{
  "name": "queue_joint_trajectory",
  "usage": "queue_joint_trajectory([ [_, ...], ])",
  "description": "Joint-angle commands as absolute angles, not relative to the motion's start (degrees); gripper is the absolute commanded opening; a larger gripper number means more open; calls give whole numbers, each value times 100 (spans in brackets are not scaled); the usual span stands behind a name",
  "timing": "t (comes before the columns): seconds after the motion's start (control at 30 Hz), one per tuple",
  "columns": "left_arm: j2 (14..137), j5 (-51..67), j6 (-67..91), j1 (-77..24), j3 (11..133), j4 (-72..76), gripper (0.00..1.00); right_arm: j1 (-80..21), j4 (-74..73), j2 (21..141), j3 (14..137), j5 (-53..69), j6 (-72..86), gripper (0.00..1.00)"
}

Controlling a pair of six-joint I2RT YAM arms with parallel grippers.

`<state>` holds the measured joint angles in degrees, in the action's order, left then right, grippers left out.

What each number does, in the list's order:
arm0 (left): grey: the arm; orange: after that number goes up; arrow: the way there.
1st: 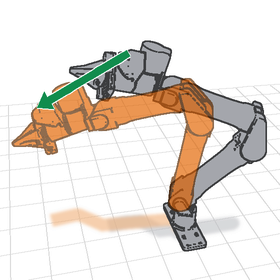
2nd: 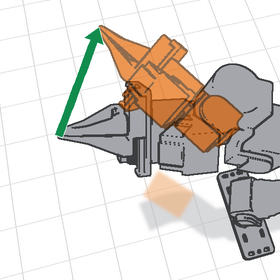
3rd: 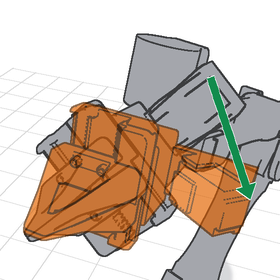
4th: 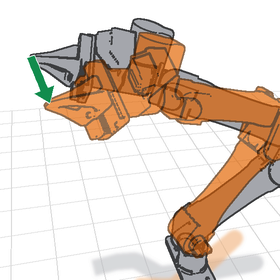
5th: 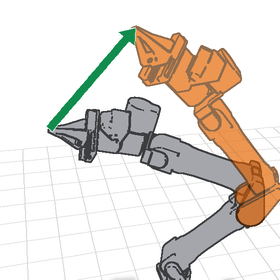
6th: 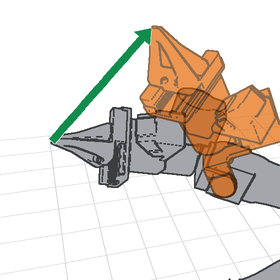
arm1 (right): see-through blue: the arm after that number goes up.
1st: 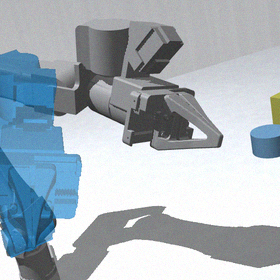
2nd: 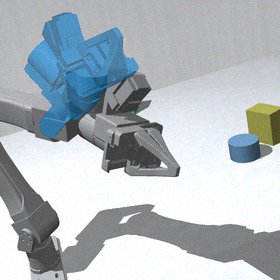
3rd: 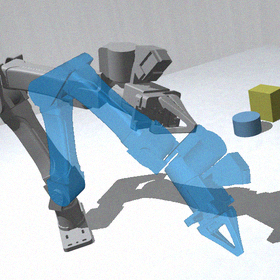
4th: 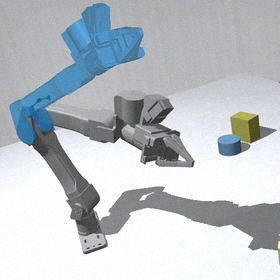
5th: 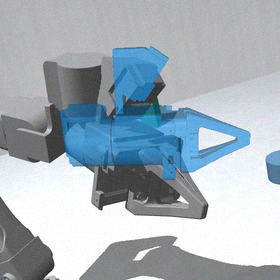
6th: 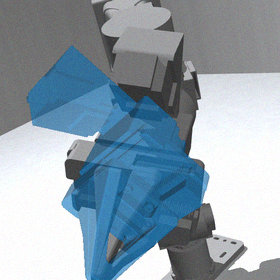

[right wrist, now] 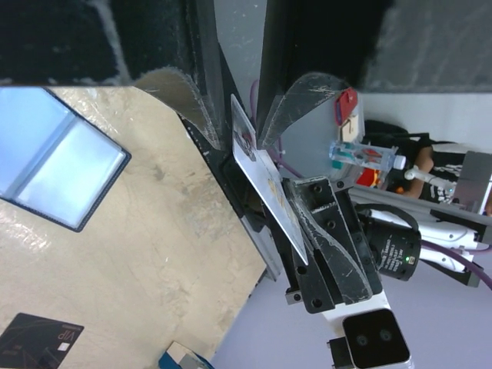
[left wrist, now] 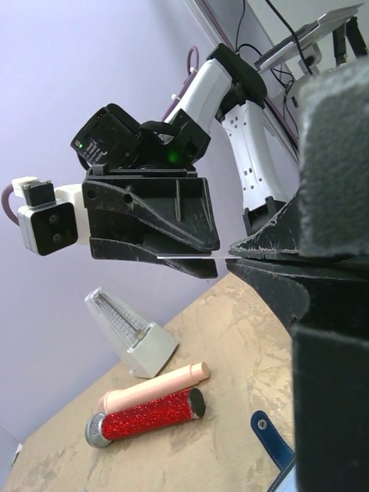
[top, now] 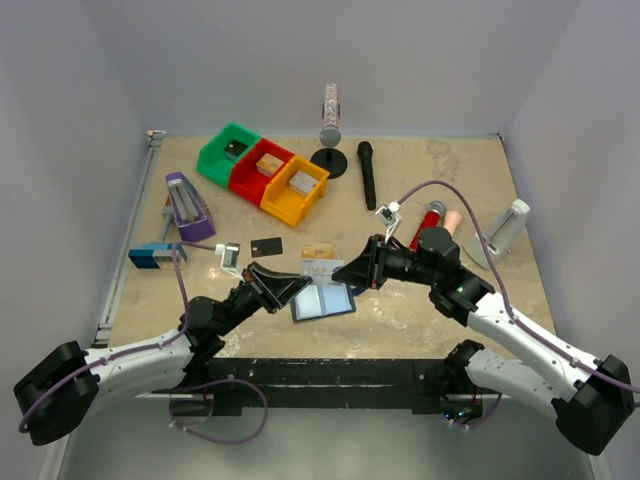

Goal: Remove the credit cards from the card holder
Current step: Place the credit card at the center of the board.

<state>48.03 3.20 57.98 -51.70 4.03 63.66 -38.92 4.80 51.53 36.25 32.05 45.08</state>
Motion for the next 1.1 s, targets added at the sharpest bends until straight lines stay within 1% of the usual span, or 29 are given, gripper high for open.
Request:
queue_joint_trajectory([
  [0.0, 4790, 360, 5792, -5150, 404, 6803, 0, -3876, 984, 5177, 3683, 3568, 4623, 24],
  [0.1, 4790, 352, 5775, -5150, 404, 6794, 0, -3867, 1151, 5159, 3630, 3665, 4676, 16],
  [0.2, 4781, 404, 5748, -5150, 422, 6759, 0, -3841, 1239, 5124, 3595, 3744, 4693, 1],
  [0.23, 4746, 430, 5722, -5150, 431, 6715, 8, -3823, 1257, 5081, 3586, 3788, 4702, 0],
  [0.3, 4650, 300, 5695, -5150, 369, 6645, 33, -3736, 1274, 4967, 3525, 3814, 4720, 0],
  [0.33, 4536, 221, 5678, -5142, 343, 6549, 45, -3666, 1214, 4888, 3507, 3814, 4702, 0],
  [0.37, 4396, 141, 5643, -5142, 317, 6426, 53, -3578, 1074, 4826, 3516, 3823, 4650, 0],
  [0.4, 4229, 62, 5590, -5124, 308, 6120, 63, -3508, 890, 4756, 3542, 3806, 4580, 0],
  [0.43, 4001, 27, 5546, -5098, 308, 5778, 68, -3394, 644, 4694, 3577, 3780, 4483, 0],
  [0.47, 3782, -200, 5494, -5089, 316, 5426, 81, -3262, 381, 4632, 3647, 3718, 4404, 0],
  [0.5, 3483, -359, 5424, -5063, 360, 4927, 90, -3148, 21, 4623, 3743, 3561, 4308, 0],
  [0.53, 3106, -578, 5345, -5063, 439, 4400, 91, -3007, -557, 4640, 3875, 3333, 4176, 0],
  [0.6, 2665, -1035, 5169, -5062, 763, 2873, 91, -2770, -1245, 4798, 4060, 2859, 4035, 0],
  [0.67, 2444, -1466, 4993, -5054, 1176, 1537, 90, -2541, -1633, 5105, 4139, 2490, 3982, 0],
  [0.77, 2399, -1731, 4922, -5054, 1678, 100, 90, -2216, -1600, 5736, 4166, 2225, 4008, 0],
  [0.9, 2540, -1758, 4983, -5054, 1924, -719, 90, -1952, -1512, 6712, 4464, 2092, 3990, 0],
  [1.07, 2566, -1740, 5028, -5054, 1916, -984, 90, -1837, -1669, 7724, 5096, 1995, 3789, 0],
])
